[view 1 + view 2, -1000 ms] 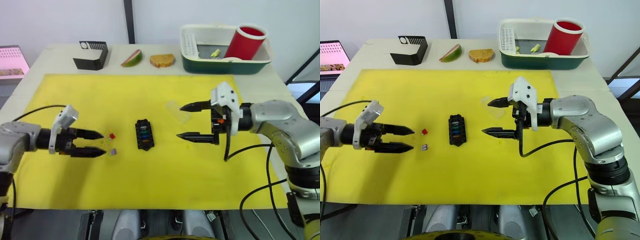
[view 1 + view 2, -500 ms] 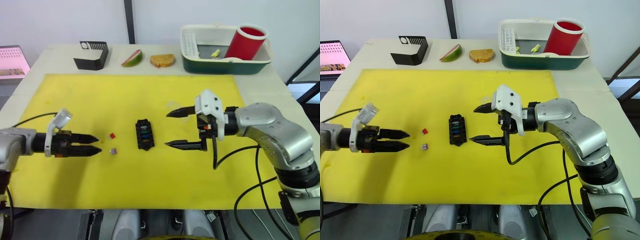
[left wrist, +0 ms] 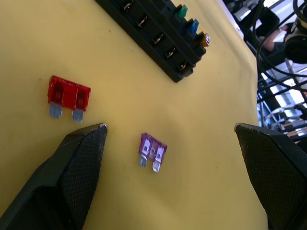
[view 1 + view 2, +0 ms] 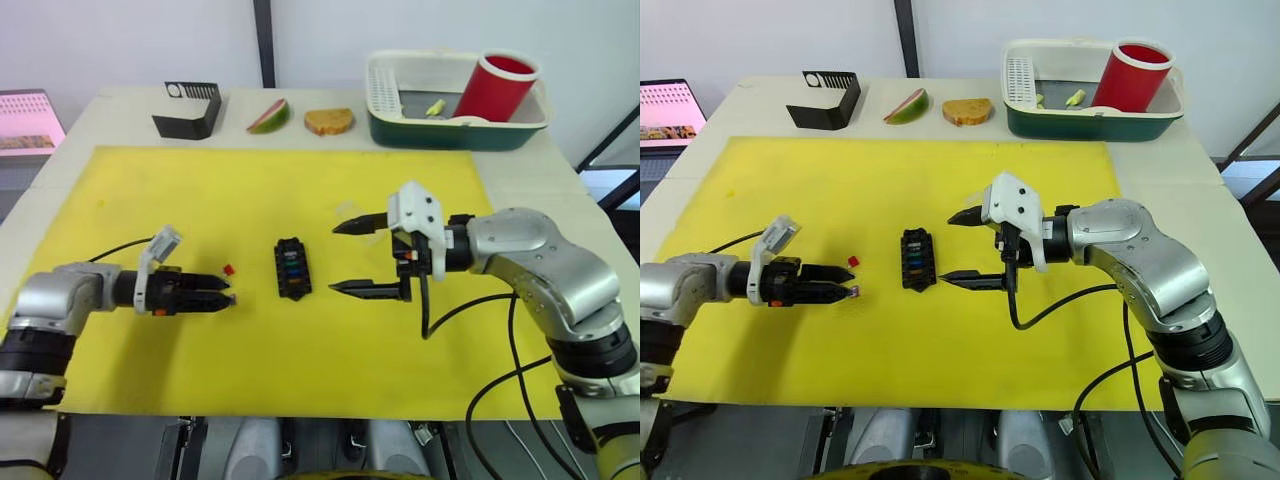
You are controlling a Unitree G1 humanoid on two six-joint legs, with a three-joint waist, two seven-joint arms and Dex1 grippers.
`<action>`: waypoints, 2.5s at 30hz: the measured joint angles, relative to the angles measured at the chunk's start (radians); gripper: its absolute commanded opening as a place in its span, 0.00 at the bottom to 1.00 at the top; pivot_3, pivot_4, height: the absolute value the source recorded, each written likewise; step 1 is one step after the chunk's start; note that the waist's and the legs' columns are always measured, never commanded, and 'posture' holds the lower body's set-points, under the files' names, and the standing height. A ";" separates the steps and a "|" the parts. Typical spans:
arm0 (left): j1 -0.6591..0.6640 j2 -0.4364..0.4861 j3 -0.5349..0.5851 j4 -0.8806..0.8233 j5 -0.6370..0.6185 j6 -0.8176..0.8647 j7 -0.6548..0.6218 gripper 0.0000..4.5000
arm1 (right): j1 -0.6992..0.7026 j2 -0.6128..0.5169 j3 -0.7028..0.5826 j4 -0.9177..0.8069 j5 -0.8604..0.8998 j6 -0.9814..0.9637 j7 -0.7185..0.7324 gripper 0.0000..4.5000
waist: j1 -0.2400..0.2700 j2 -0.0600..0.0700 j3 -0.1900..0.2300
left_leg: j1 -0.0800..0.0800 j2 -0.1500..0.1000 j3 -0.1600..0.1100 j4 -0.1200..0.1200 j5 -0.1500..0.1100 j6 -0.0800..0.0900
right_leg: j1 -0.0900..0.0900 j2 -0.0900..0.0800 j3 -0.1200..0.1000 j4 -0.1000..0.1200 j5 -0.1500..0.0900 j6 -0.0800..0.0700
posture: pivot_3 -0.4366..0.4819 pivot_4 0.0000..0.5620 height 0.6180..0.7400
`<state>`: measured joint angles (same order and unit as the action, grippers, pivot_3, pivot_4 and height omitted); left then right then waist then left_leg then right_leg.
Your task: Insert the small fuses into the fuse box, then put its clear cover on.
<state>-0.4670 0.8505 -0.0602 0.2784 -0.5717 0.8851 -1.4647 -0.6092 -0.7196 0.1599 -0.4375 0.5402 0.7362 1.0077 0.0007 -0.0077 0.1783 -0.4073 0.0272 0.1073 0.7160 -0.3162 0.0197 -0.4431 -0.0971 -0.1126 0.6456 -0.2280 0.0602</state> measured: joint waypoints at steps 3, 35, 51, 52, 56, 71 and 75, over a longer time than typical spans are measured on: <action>-0.014 -0.011 -0.025 0.005 0.008 0.005 -0.018 1.00 | -0.003 -0.008 0.003 0.034 -0.020 -0.018 0.013 0.99 | 0.011 0.000 0.000 | 0.000 0.000 0.000 0.000 -0.001 0.001 | 0.000 0.000 0.000 0.000 0.000 0.000 | 0.48 0.27 1.00; 0.063 -0.021 0.006 -0.045 0.053 0.027 -0.031 0.56 | -0.011 -0.017 0.028 0.070 -0.068 -0.051 0.032 1.00 | -0.005 0.001 -0.001 | 0.000 0.000 0.001 0.000 -0.001 0.001 | 0.000 0.000 0.001 0.000 0.000 0.000 | 0.48 0.27 1.00; 0.060 -0.016 0.006 0.015 0.050 0.006 -0.026 0.32 | 0.002 -0.014 0.045 0.071 -0.097 -0.067 0.041 1.00 | -0.015 0.001 -0.001 | 0.001 0.000 0.000 0.000 -0.001 0.001 | 0.000 0.000 0.001 0.000 0.000 0.000 | 0.48 0.27 1.00; 0.061 -0.016 0.007 0.016 0.048 0.006 -0.024 0.25 | 0.002 -0.014 0.048 0.071 -0.099 -0.067 0.042 1.00 | -0.015 0.001 -0.001 | 0.001 0.001 0.000 0.000 -0.001 0.001 | 0.000 0.000 0.001 0.000 0.000 0.000 | 0.48 0.27 1.00; 0.066 -0.016 0.007 0.024 0.044 0.006 -0.016 0.09 | 0.003 -0.014 0.051 0.071 -0.104 -0.068 0.043 1.00 | -0.015 0.001 -0.001 | 0.001 0.001 0.001 0.000 -0.001 0.001 | 0.000 0.000 0.001 0.000 0.000 0.000 | 0.48 0.27 1.00; 0.098 -0.015 0.038 0.007 0.014 0.027 0.009 0.09 | 0.003 -0.012 0.054 0.071 -0.107 -0.076 0.052 1.00 | -0.018 0.001 -0.001 | 0.001 0.001 0.001 0.000 -0.001 0.001 | 0.000 0.000 0.001 0.000 0.000 0.000 | 0.48 0.27 1.00; 0.104 -0.015 0.048 0.003 0.000 0.047 0.021 0.09 | 0.003 -0.012 0.055 0.071 -0.108 -0.080 0.053 1.00 | -0.019 0.001 -0.001 | 0.001 0.001 0.001 0.000 -0.001 0.001 | 0.000 0.000 0.001 0.000 0.000 0.000 | 0.48 0.27 1.00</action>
<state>-0.3631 0.8354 -0.0119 0.2809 -0.5720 0.9318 -1.4436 -0.6067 -0.7318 0.2145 -0.3661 0.4319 0.6566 1.0605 -0.0186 -0.0070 0.1775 -0.4064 0.0280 0.1079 0.7156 -0.3168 0.0206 -0.4435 -0.0972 -0.1118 0.6459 -0.2283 0.0604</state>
